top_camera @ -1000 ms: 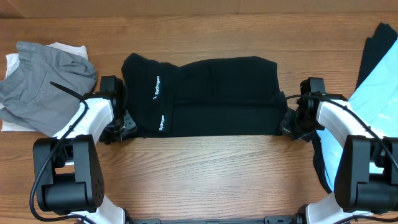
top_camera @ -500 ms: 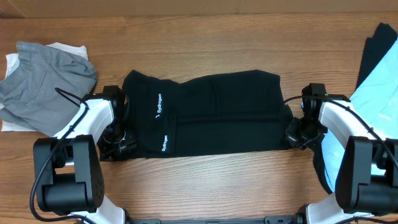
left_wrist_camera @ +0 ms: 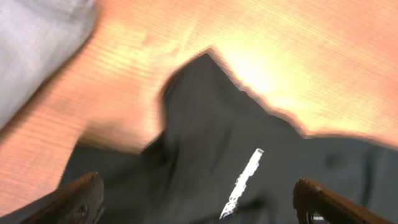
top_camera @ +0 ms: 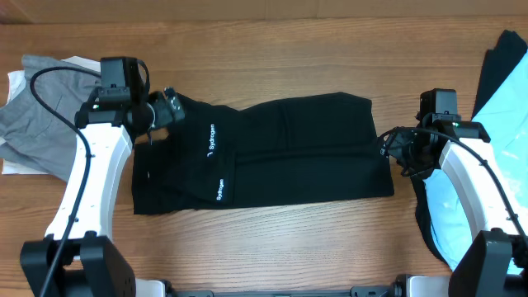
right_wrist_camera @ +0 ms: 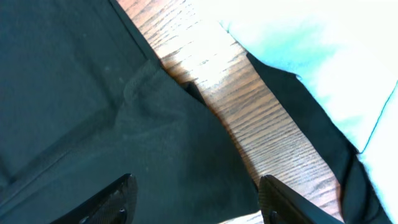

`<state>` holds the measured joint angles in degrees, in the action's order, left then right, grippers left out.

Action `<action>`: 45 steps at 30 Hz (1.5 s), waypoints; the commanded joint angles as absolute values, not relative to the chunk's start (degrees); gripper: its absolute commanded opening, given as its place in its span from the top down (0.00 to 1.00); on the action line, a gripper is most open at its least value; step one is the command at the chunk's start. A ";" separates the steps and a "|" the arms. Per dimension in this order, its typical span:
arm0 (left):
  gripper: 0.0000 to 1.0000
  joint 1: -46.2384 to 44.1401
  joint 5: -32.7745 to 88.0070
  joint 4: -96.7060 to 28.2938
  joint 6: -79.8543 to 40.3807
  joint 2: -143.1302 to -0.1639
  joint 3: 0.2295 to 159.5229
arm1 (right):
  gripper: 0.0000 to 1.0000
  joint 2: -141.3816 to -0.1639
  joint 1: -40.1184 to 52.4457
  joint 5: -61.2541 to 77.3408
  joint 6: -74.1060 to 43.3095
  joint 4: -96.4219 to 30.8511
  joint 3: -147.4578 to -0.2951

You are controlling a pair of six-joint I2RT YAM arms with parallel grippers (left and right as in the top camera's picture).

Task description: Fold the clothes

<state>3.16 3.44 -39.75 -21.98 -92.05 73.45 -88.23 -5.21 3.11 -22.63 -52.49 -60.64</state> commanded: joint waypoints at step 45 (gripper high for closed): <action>0.28 6.20 10.98 -4.21 -27.40 -119.74 74.04 | 0.31 -87.44 -5.48 5.26 -20.73 -53.41 -61.56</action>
